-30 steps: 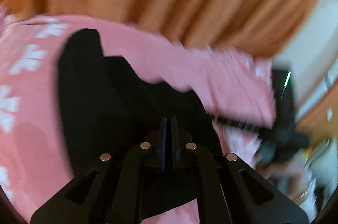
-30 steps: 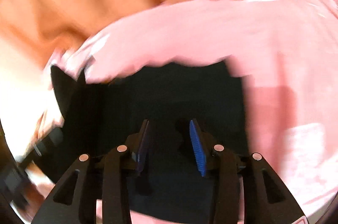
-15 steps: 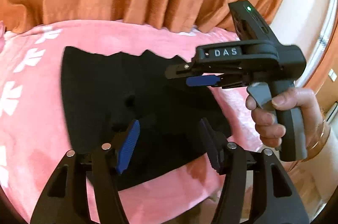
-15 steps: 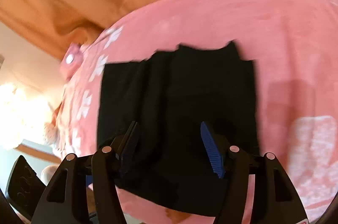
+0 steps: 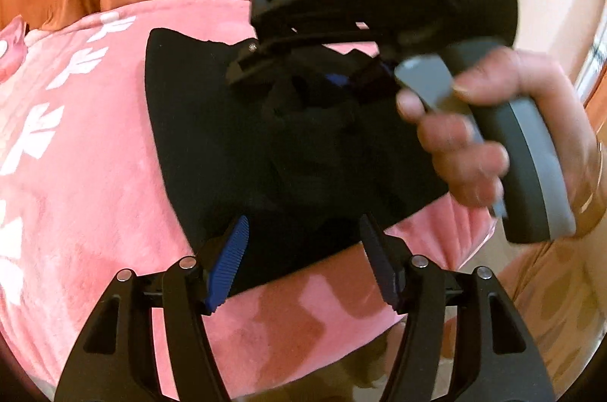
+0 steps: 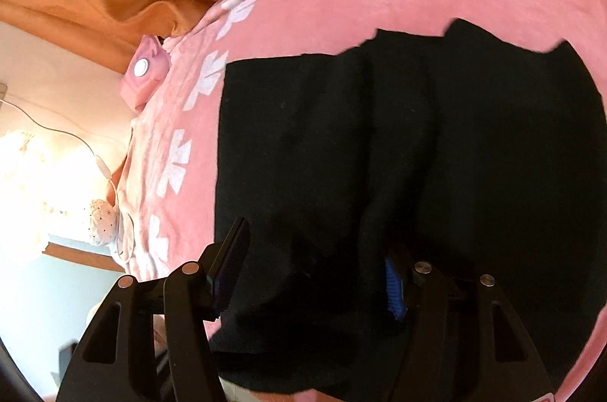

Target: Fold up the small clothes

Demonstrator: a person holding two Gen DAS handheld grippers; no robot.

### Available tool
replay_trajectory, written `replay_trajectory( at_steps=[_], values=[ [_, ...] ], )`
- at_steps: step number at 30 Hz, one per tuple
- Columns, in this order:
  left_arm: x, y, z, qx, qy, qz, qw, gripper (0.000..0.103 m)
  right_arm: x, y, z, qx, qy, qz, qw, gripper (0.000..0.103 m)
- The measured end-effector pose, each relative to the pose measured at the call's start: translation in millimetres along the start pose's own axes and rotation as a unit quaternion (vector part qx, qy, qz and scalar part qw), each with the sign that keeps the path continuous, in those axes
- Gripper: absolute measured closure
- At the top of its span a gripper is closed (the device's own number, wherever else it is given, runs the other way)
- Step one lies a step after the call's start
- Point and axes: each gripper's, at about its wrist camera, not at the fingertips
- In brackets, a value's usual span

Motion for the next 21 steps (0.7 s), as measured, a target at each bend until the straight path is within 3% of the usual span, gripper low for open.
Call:
replay_trajectory(
  at_steps=[1, 2, 5, 8, 10, 12, 13, 15, 19, 20, 21],
  values=[
    [-0.5, 0.7, 2.5, -0.003, -0.003, 0.0, 1.0, 0.044, -1.0, -0.1, 1.1, -0.01, 0.007, -0.004, 1.0, 0.06],
    [-1.7, 0.3, 6.7, -0.009, -0.004, 0.001, 0.9999, 0.044, -3.3, -1.2, 4.2, -0.026, 0.011, -0.01, 1.0, 0.096],
    [-5.8, -3.6, 19.9, -0.036, -0.007, -0.002, 0.9993, 0.044, -42.9, -17.7, 15.0, -0.044, -0.033, -0.065, 0.996, 0.096],
    [-4.9, -11.9, 22.8, -0.039, -0.005, -0.011, 0.9992, 0.042, -82.8, -25.5, 9.4, -0.061, -0.031, -0.107, 0.992, 0.096],
    [2.2, -12.8, 21.6, -0.024, -0.033, -0.003, 0.9992, 0.036, -88.4, -22.7, -24.3, -0.058, 0.053, -0.107, 0.991, 0.096],
    [16.3, -8.8, 27.3, -0.039, -0.035, 0.026, 0.9983, 0.036, -74.5, -16.0, -66.9, -0.02, 0.123, -0.07, 0.99, 0.096],
    [21.1, -7.2, 30.5, -0.055, -0.029, 0.042, 0.9972, 0.036, -68.5, -12.5, -83.3, 0.004, 0.129, -0.054, 0.99, 0.096],
    [25.7, -6.2, 33.6, -0.089, -0.015, 0.061, 0.9941, 0.036, -66.5, -8.3, -99.6, 0.032, 0.107, -0.048, 0.993, 0.095],
    [17.7, -18.3, 25.5, -0.076, -0.016, 0.033, 0.9964, 0.036, -88.9, -7.9, -94.8, 0.036, 0.055, -0.065, 0.996, 0.086],
    [17.5, -22.2, 24.1, -0.074, -0.015, 0.027, 0.9968, 0.036, -91.2, -8.1, -93.5, 0.037, 0.042, -0.067, 0.996, 0.082],
    [17.1, -23.6, 23.6, -0.075, -0.017, 0.025, 0.9967, 0.036, -91.0, -8.8, -91.6, 0.043, 0.033, -0.066, 0.996, 0.07]
  ],
)
Point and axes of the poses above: each gripper's, at about its wrist camera, not at the fingertips, and x roughly the way its jaws point, z to its left, y to its underside, and after that the axes turned 15 degrees about -z, right-handed
